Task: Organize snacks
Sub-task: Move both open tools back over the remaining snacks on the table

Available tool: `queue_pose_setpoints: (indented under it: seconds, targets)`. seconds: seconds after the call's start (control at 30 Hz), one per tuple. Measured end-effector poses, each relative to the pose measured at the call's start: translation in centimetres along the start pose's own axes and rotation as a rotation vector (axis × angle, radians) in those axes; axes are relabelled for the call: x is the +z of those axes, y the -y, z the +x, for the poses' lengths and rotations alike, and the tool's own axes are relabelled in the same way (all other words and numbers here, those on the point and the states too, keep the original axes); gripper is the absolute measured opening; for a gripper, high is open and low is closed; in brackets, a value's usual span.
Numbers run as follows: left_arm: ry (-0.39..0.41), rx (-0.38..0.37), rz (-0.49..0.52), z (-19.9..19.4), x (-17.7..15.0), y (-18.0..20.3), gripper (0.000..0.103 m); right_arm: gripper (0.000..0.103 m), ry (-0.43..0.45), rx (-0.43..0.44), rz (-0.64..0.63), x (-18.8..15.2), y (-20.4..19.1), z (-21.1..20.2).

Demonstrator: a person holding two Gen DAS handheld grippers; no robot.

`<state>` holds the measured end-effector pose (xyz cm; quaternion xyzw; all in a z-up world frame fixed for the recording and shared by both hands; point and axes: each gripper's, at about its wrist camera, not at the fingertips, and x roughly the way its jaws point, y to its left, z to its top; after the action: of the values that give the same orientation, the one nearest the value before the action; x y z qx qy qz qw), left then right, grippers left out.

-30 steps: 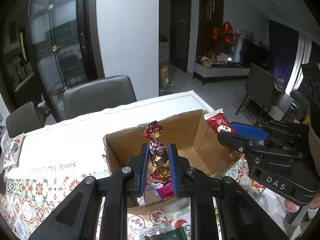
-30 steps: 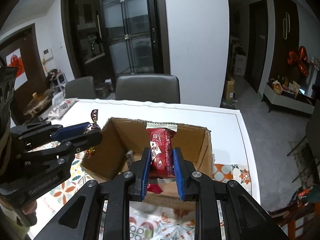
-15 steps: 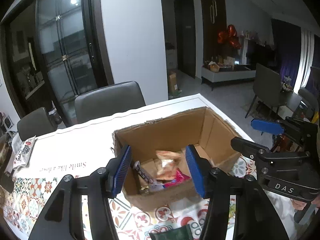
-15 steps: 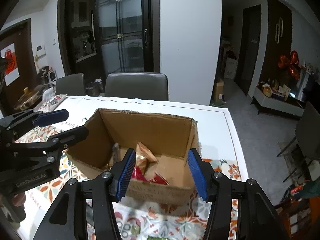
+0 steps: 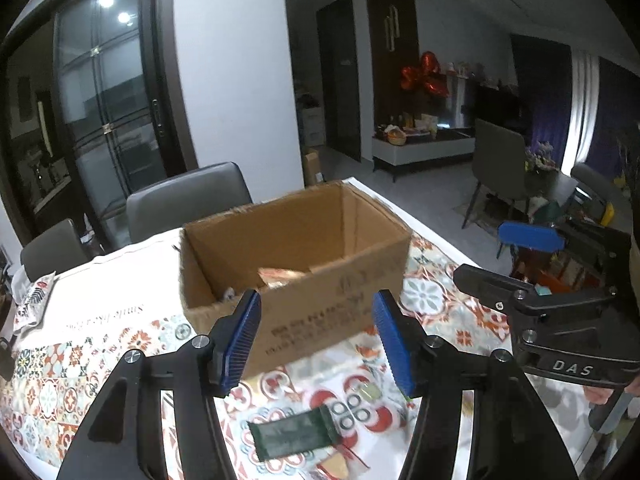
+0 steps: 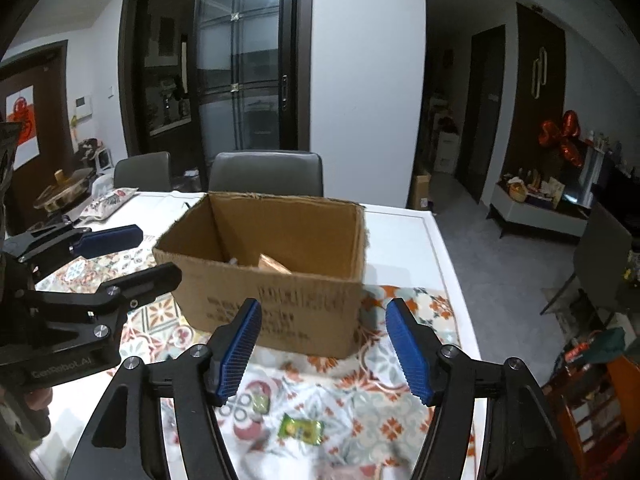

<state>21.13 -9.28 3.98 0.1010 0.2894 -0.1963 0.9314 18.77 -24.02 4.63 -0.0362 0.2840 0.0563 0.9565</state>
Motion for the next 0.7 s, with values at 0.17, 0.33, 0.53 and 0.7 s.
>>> queue_pose_setpoints:
  seconds: [0.17, 0.33, 0.53, 0.7]
  targets:
    - [-0.023, -0.02, 0.014, 0.3, -2.0, 1.6, 0.057, 0.076, -0.029, -0.023, 0.021, -2.4, 0.6, -0.7]
    - [-0.056, -0.05, 0.019, 0.9, -3.7, 3.0, 0.057, 0.078, -0.087, -0.035, 0.081, -5.2, 1.7, -0.6]
    - [-0.088, -0.1, 0.06, 1.9, -5.7, 5.1, 0.057, 0.078, -0.177, -0.012, 0.139, -8.7, 2.8, 0.1]
    - [-0.129, -0.134, 0.122, 3.5, -7.0, 6.2, 0.057, 0.078, -0.239, -0.009, 0.155, -11.3, 3.0, 0.8]
